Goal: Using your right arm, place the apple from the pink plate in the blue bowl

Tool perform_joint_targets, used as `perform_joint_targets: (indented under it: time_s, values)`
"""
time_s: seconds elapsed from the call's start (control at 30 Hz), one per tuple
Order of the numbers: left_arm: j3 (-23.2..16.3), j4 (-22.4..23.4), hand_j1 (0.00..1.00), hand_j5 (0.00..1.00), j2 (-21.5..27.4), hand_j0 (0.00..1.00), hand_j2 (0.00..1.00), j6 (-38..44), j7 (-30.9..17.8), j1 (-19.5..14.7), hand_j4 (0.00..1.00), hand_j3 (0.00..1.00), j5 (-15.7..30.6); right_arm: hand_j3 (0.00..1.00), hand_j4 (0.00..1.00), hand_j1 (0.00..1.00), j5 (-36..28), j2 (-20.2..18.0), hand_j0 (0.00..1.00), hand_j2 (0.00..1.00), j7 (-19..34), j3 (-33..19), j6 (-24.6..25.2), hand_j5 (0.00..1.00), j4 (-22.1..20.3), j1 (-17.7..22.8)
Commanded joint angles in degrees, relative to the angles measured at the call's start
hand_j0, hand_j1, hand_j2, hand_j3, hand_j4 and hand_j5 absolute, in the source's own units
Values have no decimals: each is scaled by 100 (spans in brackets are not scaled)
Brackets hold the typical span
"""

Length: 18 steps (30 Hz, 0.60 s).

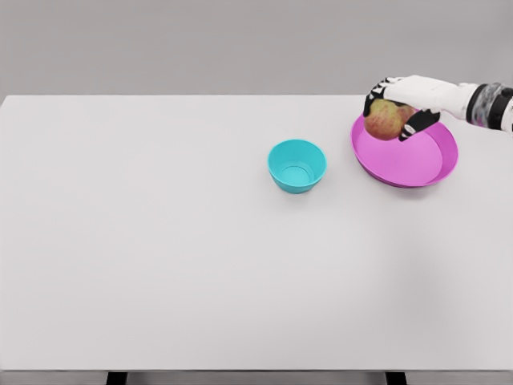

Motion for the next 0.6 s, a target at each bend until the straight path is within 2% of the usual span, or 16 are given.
perform_joint_targets:
  time_s: [0.0, 0.2, 0.37, 0.57]
  values:
    - [-2, 0, 100, 100, 0, 100, 100, 6, -3, 0, 100, 100, 7, 42, 42, 42, -66, 64, 42, 42, -4, -125, 41, 42, -448, 26]
    - [-2, 0, 100, 100, 0, 100, 100, 6, -3, 0, 100, 100, 7, 42, 42, 42, -444, 64, 42, 42, -4, -134, 305, 42, -1380, 194]
    - [-2, 0, 100, 100, 0, 100, 100, 6, -3, 0, 100, 100, 7, 42, 42, 42, -435, 310, 42, 42, -4, -99, 463, 42, -1652, 299]
    - [-2, 0, 100, 100, 0, 100, 100, -3, -3, 0, 100, 100, 7, 43, 43, 43, -417, 538, 43, 43, -4, 226, 622, 43, -1626, 282]
